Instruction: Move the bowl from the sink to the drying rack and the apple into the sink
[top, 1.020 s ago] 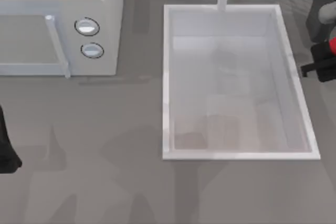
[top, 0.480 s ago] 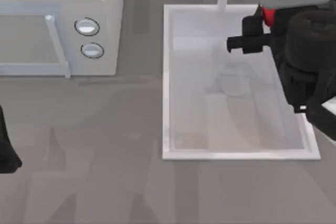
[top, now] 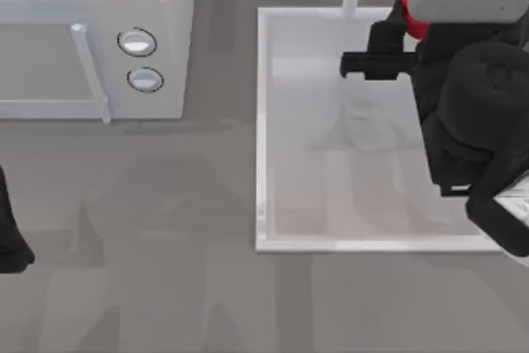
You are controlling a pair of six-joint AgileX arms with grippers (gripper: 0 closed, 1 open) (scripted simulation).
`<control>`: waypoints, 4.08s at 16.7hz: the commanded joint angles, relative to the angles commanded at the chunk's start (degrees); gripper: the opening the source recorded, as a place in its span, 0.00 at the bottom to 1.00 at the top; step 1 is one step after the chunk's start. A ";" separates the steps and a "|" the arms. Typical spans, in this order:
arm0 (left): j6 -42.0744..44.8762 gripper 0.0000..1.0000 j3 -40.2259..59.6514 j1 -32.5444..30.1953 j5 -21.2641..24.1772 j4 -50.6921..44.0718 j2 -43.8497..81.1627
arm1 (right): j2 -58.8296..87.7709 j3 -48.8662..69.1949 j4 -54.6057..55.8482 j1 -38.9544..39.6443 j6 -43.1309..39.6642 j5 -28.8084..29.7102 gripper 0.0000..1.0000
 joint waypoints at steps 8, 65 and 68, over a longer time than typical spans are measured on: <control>0.00 1.00 0.00 0.00 0.00 0.00 0.00 | 6.38 -0.66 6.40 0.05 -0.06 0.13 0.00; 0.00 1.00 0.00 0.00 0.00 0.00 0.00 | -49.55 -39.55 -20.35 -26.67 1.10 -31.08 1.00; 0.00 1.00 0.00 0.00 0.00 0.00 0.00 | -66.98 -41.72 -32.40 -31.03 0.37 -34.77 1.00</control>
